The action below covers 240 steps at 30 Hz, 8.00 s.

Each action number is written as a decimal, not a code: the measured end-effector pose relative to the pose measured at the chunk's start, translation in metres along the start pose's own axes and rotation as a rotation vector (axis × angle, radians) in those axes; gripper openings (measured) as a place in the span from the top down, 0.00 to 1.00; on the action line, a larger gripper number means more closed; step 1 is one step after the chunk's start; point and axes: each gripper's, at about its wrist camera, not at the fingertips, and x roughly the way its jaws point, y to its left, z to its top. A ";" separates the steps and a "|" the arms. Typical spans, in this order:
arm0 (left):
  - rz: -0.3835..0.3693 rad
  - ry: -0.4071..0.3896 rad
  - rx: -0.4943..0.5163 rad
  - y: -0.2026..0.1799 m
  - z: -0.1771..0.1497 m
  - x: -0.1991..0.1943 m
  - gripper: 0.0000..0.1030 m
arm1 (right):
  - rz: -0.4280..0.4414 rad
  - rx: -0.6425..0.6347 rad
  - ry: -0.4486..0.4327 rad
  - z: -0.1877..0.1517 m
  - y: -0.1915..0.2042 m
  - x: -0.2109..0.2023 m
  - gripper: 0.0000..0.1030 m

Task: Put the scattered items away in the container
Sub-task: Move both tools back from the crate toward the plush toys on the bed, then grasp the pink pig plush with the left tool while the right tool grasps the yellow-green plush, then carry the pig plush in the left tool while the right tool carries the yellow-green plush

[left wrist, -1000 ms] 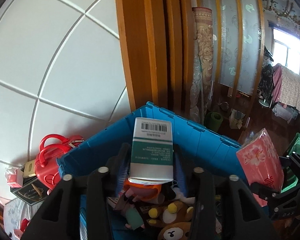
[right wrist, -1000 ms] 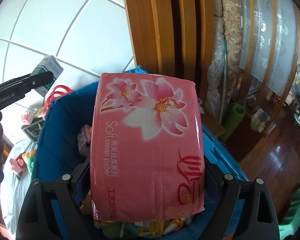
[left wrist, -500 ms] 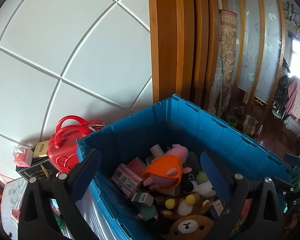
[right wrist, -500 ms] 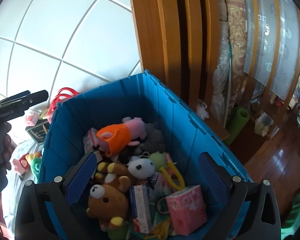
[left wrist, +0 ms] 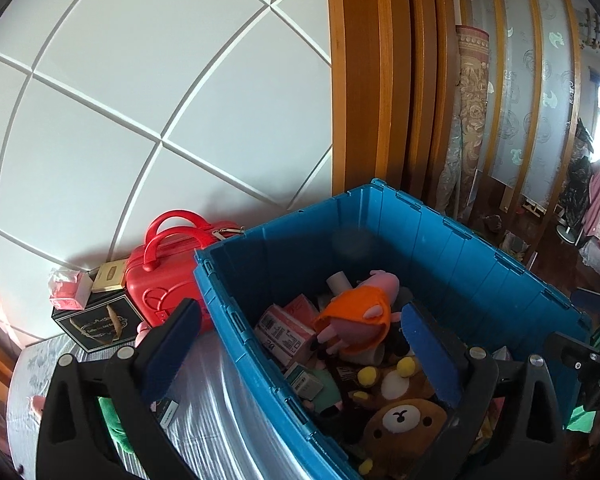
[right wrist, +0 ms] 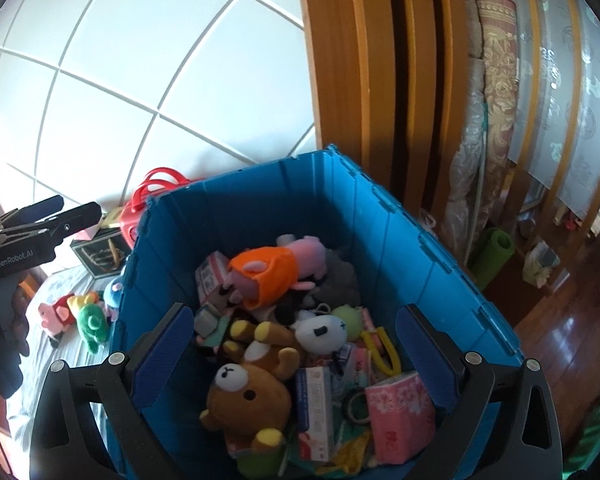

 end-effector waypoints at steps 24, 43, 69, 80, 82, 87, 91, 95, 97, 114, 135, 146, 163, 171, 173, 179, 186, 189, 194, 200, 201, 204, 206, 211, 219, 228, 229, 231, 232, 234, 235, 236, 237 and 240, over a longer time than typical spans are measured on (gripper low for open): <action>0.181 0.003 -0.154 0.139 -0.074 -0.077 0.02 | 0.132 -0.149 -0.008 -0.004 0.137 -0.003 0.00; 0.282 0.061 -0.237 0.273 -0.146 -0.110 0.02 | 0.229 -0.261 0.031 -0.020 0.284 0.020 0.00; 0.329 0.211 -0.286 0.439 -0.256 -0.088 0.02 | 0.263 -0.397 0.147 -0.092 0.477 0.112 0.00; 0.336 0.281 -0.299 0.505 -0.287 -0.031 0.02 | 0.258 -0.462 0.220 -0.119 0.535 0.183 0.00; 0.336 0.307 -0.291 0.517 -0.293 -0.016 0.02 | 0.247 -0.481 0.234 -0.123 0.543 0.198 0.00; 0.342 0.326 -0.277 0.539 -0.309 0.013 0.02 | 0.239 -0.528 0.274 -0.132 0.562 0.237 0.00; 0.332 0.330 -0.212 0.544 -0.318 0.037 0.02 | 0.225 -0.579 0.295 -0.139 0.575 0.268 0.00; 0.338 0.345 -0.094 0.545 -0.324 0.063 0.02 | 0.215 -0.609 0.314 -0.143 0.585 0.298 0.00; 0.343 0.355 -0.056 0.547 -0.325 0.075 0.02 | 0.205 -0.627 0.323 -0.146 0.589 0.314 0.00; 0.383 0.530 0.143 0.563 -0.345 0.180 0.02 | 0.151 -0.691 0.346 -0.165 0.600 0.404 0.00; 0.394 0.570 -0.224 0.618 -0.383 0.184 0.27 | 0.042 -0.756 0.356 -0.189 0.616 0.434 0.00; 0.381 0.499 -0.293 0.591 -0.389 0.128 0.34 | 0.052 -0.681 0.351 -0.200 0.595 0.399 0.20; 0.319 0.500 -0.279 0.496 -0.422 0.032 0.34 | 0.143 -0.611 0.479 -0.277 0.537 0.305 0.20; 0.308 0.528 -0.288 0.458 -0.450 -0.016 0.34 | 0.175 -0.555 0.499 -0.299 0.492 0.258 0.20; 0.306 0.530 -0.285 0.449 -0.452 -0.023 0.34 | 0.184 -0.539 0.487 -0.295 0.483 0.247 0.20; 0.298 0.537 -0.296 0.426 -0.455 -0.044 0.34 | 0.208 -0.537 0.464 -0.292 0.467 0.212 0.20; 0.307 0.525 -0.291 0.400 -0.450 -0.069 0.34 | 0.254 -0.518 0.449 -0.283 0.457 0.175 0.20; 0.317 0.509 -0.299 0.391 -0.442 -0.081 0.34 | 0.278 -0.511 0.421 -0.276 0.452 0.155 0.20; 0.334 0.467 -0.304 0.373 -0.424 -0.104 0.34 | 0.312 -0.507 0.387 -0.268 0.443 0.129 0.19; 0.354 0.427 -0.312 0.353 -0.402 -0.126 0.34 | 0.346 -0.474 0.346 -0.254 0.425 0.100 0.19; 0.355 0.420 -0.315 0.350 -0.398 -0.129 0.34 | 0.350 -0.469 0.339 -0.251 0.421 0.097 0.19; 0.348 0.409 -0.315 0.337 -0.388 -0.136 0.34 | 0.361 -0.456 0.322 -0.242 0.409 0.087 0.19; 0.350 0.396 -0.305 0.328 -0.381 -0.141 0.34 | 0.366 -0.448 0.309 -0.235 0.400 0.081 0.19; 0.350 0.370 -0.308 0.308 -0.370 -0.153 0.34 | 0.384 -0.423 0.284 -0.222 0.376 0.068 0.19; 0.343 0.317 -0.285 0.269 -0.332 -0.162 0.34 | 0.424 -0.373 0.242 -0.196 0.346 0.044 0.18; 0.348 0.238 -0.253 0.229 -0.282 -0.170 0.34 | 0.466 -0.343 0.156 -0.162 0.318 0.014 0.18; 0.346 0.231 -0.252 0.225 -0.278 -0.170 0.34 | 0.471 -0.341 0.147 -0.158 0.315 0.011 0.18; 0.341 0.218 -0.252 0.218 -0.270 -0.171 0.34 | 0.480 -0.336 0.131 -0.152 0.308 0.005 0.18; 0.340 0.213 -0.247 0.215 -0.266 -0.171 0.34 | 0.484 -0.333 0.120 -0.148 0.304 0.002 0.18; 0.339 0.203 -0.238 0.207 -0.259 -0.172 0.34 | 0.491 -0.330 0.103 -0.140 0.296 -0.004 0.17; 0.338 0.198 -0.234 0.203 -0.256 -0.172 0.34 | 0.493 -0.329 0.094 -0.137 0.292 -0.007 0.17; 0.338 0.192 -0.230 0.200 -0.252 -0.171 0.34 | 0.494 -0.327 0.083 -0.133 0.288 -0.010 0.17; 0.338 0.186 -0.226 0.197 -0.247 -0.171 0.34 | 0.495 -0.325 0.075 -0.129 0.283 -0.012 0.17; 0.335 0.166 -0.215 0.183 -0.235 -0.170 0.34 | 0.494 -0.312 0.057 -0.118 0.270 -0.017 0.17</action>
